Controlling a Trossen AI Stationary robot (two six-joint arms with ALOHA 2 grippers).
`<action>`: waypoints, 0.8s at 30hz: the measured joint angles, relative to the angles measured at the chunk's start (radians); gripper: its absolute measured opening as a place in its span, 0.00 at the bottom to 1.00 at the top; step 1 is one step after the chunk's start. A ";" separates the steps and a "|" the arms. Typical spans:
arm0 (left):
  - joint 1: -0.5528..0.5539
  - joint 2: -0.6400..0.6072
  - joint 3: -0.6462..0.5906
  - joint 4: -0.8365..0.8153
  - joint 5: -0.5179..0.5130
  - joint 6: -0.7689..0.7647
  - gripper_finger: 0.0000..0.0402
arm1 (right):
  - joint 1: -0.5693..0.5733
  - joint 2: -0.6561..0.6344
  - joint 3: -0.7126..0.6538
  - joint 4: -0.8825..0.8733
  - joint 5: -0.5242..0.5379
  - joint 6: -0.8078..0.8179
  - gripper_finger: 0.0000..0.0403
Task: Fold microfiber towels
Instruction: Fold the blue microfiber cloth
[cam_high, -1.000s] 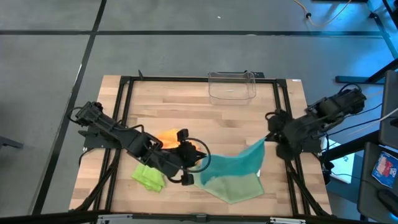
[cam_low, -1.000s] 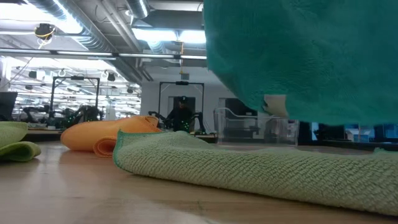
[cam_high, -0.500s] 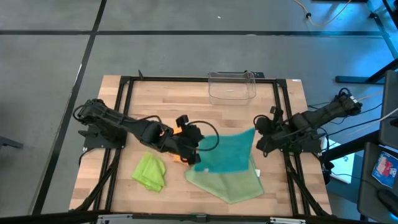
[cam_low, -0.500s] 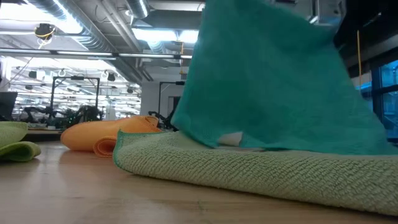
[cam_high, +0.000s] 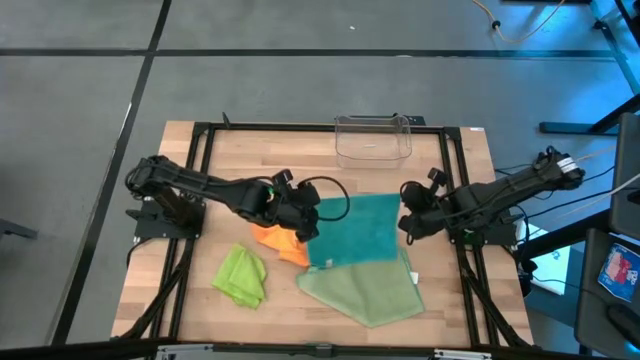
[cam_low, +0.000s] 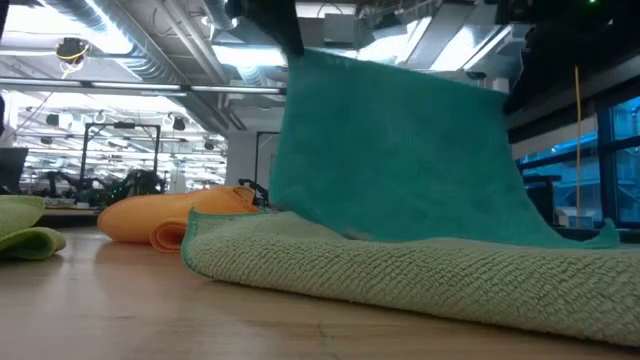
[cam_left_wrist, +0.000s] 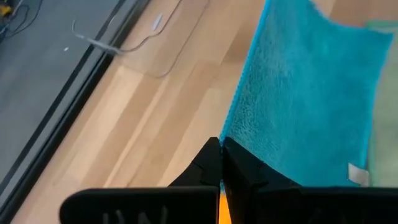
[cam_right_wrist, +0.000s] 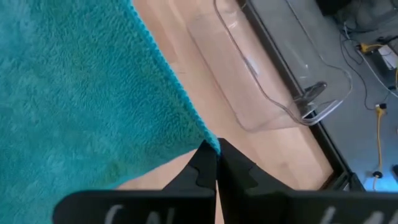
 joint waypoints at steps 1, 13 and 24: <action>0.005 0.000 -0.017 0.009 0.000 0.000 0.00 | -0.006 0.000 -0.006 0.007 0.000 -0.002 0.00; -0.033 0.000 -0.151 0.120 0.004 -0.059 0.00 | -0.010 0.009 -0.020 0.083 -0.044 0.002 0.00; -0.109 0.000 -0.217 0.215 0.006 -0.136 0.00 | 0.011 0.176 -0.020 0.105 -0.151 0.035 0.00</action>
